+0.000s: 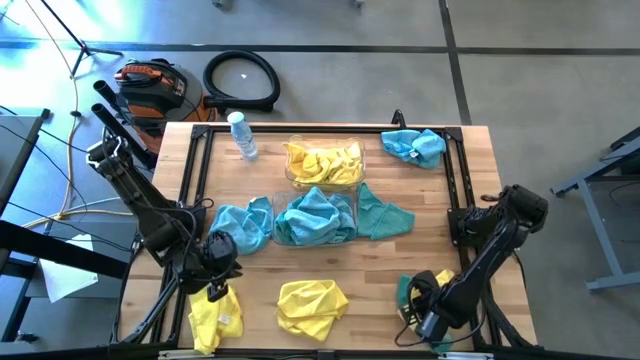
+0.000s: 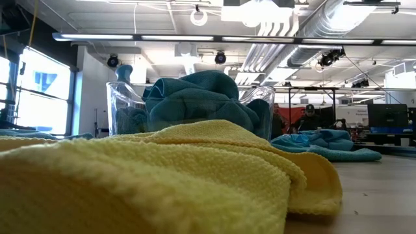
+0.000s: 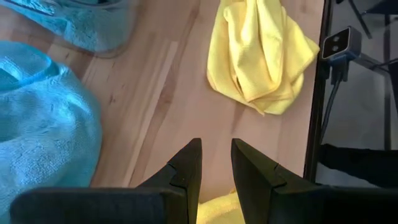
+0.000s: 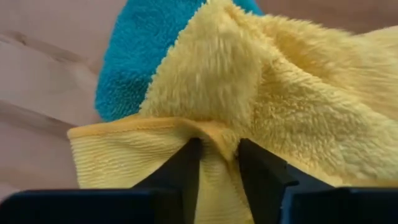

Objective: Sort microfiber towel by color & place in baskets
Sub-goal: Put the yellow microfiber cloth into the top transparent bin

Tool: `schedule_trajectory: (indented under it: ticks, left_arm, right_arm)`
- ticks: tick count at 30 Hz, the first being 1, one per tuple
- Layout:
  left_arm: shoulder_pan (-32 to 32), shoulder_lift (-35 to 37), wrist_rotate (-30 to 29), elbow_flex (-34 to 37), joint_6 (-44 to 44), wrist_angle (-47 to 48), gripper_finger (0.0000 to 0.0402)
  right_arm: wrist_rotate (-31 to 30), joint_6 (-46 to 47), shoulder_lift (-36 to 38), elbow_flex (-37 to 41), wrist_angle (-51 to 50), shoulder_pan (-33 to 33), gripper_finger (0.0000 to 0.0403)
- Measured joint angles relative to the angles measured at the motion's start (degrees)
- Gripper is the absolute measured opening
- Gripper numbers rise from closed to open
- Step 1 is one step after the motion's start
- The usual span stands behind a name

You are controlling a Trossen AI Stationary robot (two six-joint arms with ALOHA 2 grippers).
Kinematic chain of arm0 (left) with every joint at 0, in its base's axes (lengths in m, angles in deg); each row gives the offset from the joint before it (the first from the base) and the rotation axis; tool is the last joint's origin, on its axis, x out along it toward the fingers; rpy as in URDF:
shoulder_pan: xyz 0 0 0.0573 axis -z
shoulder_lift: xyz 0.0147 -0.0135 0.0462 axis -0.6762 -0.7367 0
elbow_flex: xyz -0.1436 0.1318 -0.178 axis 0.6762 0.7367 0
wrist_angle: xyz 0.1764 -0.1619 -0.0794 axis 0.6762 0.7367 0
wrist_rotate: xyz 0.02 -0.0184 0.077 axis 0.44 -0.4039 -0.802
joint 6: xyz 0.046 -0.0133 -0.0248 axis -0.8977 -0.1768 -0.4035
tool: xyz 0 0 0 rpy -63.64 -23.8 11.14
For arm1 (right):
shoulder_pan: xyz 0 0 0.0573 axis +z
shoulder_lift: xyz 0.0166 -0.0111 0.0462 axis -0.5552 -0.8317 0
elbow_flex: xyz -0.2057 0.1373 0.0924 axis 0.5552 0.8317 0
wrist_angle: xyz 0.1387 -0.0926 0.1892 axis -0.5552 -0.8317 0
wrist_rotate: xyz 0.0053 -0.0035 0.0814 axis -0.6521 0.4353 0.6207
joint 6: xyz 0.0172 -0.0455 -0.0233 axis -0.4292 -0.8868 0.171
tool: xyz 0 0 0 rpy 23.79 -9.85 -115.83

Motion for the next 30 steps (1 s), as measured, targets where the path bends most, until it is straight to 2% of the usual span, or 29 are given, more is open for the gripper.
schedule_trajectory:
  ticks: [4,6,8,12,20,26,30]
  left_arm:
    - [-0.02,0.0,-0.6,0.02,0.02,1.15,0.0076]
    - [-0.23,0.0,-0.58,0.0,0.0,1.18,0.0076]
    - [-0.82,0.0,-0.56,0.0,0.0,1.18,0.0076]
    - [-2.11,0.0,-0.56,0.0,-0.85,1.18,0.0076]
    - [-3.92,0.0,-0.28,0.01,-0.05,1.14,0.0076]
    - [-6.51,1.44,3.29,0.0,-1.83,1.02,0.0076]
    - [-7.44,3.3,2.53,0.0,-3.94,1.16,0.0076]
  right_arm:
    - [0.79,0.18,0.32,2.56,3.83,0.0,0.005]
    - [1.62,0.06,0.28,2.17,2.86,-0.05,0.002]
    - [1.76,-0.02,0.05,0.84,0.38,-0.04,0.0007]
    - [1.9,0.0,-0.02,-2.33,-4.09,0.0,0.0016]
    - [1.66,-1.1,-0.02,-9.62,-9.76,0.0,0.0005]
    - [1.05,-1.53,-0.02,-19.58,-22.9,0.0,0.0002]
    - [-3.02,-1.14,-0.02,-27.6,-32.76,-0.27,0.0001]
